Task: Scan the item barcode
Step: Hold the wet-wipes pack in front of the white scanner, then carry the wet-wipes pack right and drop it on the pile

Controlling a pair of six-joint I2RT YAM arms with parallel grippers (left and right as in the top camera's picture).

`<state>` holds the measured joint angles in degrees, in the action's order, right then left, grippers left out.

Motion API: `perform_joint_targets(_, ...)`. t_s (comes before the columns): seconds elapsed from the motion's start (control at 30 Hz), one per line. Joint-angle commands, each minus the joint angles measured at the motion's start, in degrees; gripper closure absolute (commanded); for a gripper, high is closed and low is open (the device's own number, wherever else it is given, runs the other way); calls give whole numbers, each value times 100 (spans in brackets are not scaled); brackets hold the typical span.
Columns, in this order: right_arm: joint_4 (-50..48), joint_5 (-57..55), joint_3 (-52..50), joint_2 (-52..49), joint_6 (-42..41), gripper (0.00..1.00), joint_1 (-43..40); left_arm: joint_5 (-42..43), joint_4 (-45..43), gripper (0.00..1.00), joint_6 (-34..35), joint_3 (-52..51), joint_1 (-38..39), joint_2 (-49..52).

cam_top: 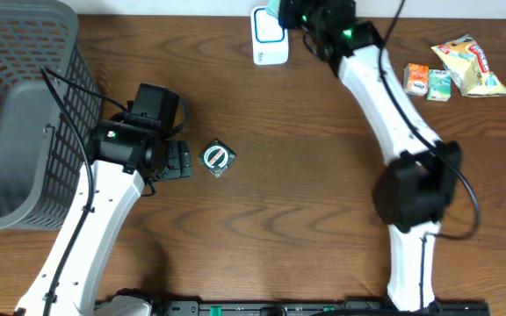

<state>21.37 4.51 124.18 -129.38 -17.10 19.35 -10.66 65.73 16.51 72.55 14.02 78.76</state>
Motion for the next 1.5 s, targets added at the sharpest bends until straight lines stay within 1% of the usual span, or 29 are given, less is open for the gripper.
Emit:
perform_joint_targets(0.0, -125, -339, 525, -737, 649, 99, 92, -55, 20, 2, 11, -2, -20, 22)
perform_joint_targets(0.1, -339, -1257, 603, -1080, 1222, 99, 247, -52, 20, 2, 9, -2, -20, 22)
perform_joint_targets(0.17, -372, -1596, 603, -1176, 1364, 99, 319, -55, 20, 2, 9, -2, -20, 22)
perform_joint_targets(0.3, -420, -1384, 601, -1305, 1572, 99, 420, -55, 20, 2, 9, -2, -20, 22)
perform_joint_targets(0.6, -487, -1528, 605, -1274, 1563, 99, 422, -55, 20, 2, 9, -2, -20, 22)
perform_joint_targets(0.7, -463, -1801, 614, -1161, 1414, 99, 317, -55, 20, 2, 9, -2, -20, 22)
perform_joint_targets(0.8, -306, -1794, 619, -951, 1276, 99, 116, -55, 20, 2, 9, -2, -20, 22)
perform_joint_targets(0.9, 140, -1926, 619, -651, 1276, 99, -195, -55, 20, 2, 9, -2, -20, 22)
perform_joint_targets(1.03, 1150, -2420, 619, -321, 1279, 99, -791, -55, 20, 2, 9, -2, -20, 22)
perform_joint_targets(1.13, 1926, -2686, 619, -264, 1294, 99, -1237, -52, 20, 2, 9, -2, -20, 22)
perform_joint_targets(1.17, 2352, -2889, 619, -264, 1292, 99, -1488, -55, 22, 2, 11, -2, -20, 22)
perform_joint_targets(1.23, 2791, -2907, 616, -291, 1292, 99, -1790, -55, 20, 2, 9, -2, -20, 22)
perform_joint_targets(1.27, 2955, -2905, 616, -293, 1287, 96, -1919, -55, 20, 2, 9, -2, -20, 22)
perform_joint_targets(1.33, 3252, -2918, 616, -295, 1283, 95, -2168, -55, 20, 2, 9, -2, -20, 22)
perform_joint_targets(1.37, 3381, -2966, 616, -295, 1237, 93, -2291, -55, 20, 2, 9, -2, -20, 22)
perform_joint_targets(1.4, 3480, -2999, 616, -295, 1167, 82, -2402, -55, 20, 2, 9, -2, -20, 22)
perform_joint_targets(1.43, 3558, -2983, 616, -295, 1134, 66, -2511, -55, 20, 2, 9, -2, -20, 22)
perform_joint_targets(1.47, 3628, -2938, 614, -295, 1134, 35, -2588, -55, 20, 2, 9, -2, -20, 22)
